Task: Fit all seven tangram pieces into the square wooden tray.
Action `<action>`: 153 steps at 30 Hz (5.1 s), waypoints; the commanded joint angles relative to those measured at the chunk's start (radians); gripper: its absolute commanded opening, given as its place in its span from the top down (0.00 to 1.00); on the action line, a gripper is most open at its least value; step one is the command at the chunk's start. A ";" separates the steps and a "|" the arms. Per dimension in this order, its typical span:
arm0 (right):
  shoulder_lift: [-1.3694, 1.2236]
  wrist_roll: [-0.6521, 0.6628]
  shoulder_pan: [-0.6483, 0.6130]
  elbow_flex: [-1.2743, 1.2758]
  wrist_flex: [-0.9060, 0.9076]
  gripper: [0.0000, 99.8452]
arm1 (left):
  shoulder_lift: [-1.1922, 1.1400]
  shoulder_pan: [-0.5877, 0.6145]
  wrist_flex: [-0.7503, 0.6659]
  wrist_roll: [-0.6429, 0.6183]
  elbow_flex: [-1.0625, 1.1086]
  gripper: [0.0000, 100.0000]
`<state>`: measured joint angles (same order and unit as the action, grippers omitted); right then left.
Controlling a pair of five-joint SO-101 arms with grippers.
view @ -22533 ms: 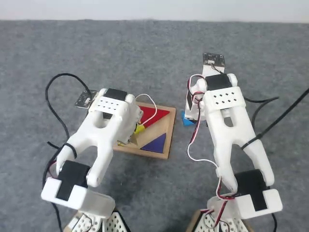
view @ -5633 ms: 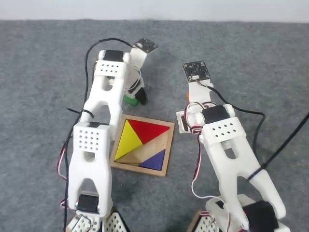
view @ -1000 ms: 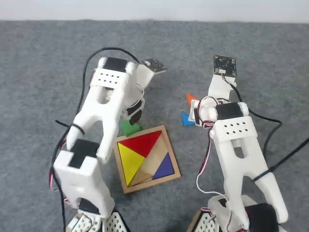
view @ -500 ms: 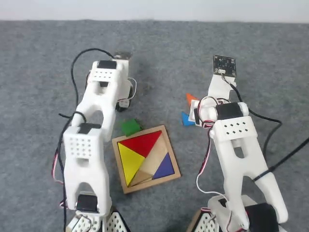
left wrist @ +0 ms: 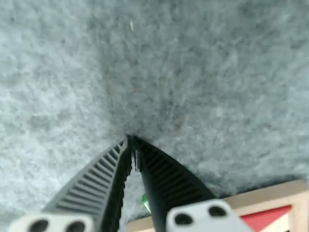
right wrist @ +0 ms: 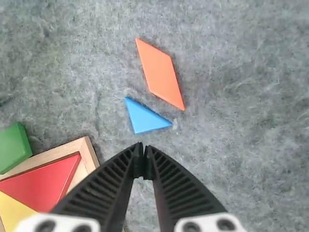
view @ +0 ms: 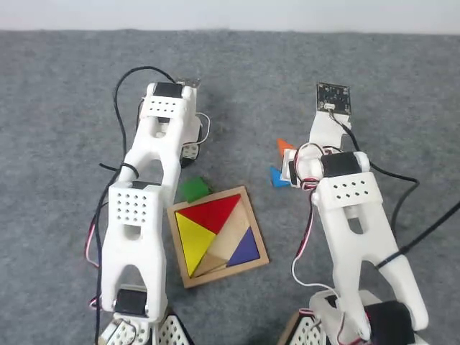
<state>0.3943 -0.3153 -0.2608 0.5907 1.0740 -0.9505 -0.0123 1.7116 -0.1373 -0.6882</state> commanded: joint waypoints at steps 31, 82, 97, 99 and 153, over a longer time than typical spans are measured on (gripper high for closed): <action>0.008 0.011 0.007 -0.063 0.001 0.99 | 0.678 -0.204 -0.371 0.078 0.914 0.99; -1.024 0.313 -0.355 -0.934 0.013 0.99 | 2.770 0.459 -0.675 0.358 2.362 0.99; -0.957 0.393 -0.392 -0.882 0.199 0.99 | 2.770 0.437 -0.669 0.367 2.364 0.99; -0.915 0.414 -0.415 -0.836 0.191 0.99 | 2.770 0.437 -0.669 0.367 2.364 0.99; -0.166 0.321 -0.631 0.094 0.085 0.99 | 2.770 0.439 -0.672 0.367 2.370 0.99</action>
<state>0.1626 0.0192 -0.8516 0.6889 1.1231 1.7990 0.4281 1.0365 0.2202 1.6855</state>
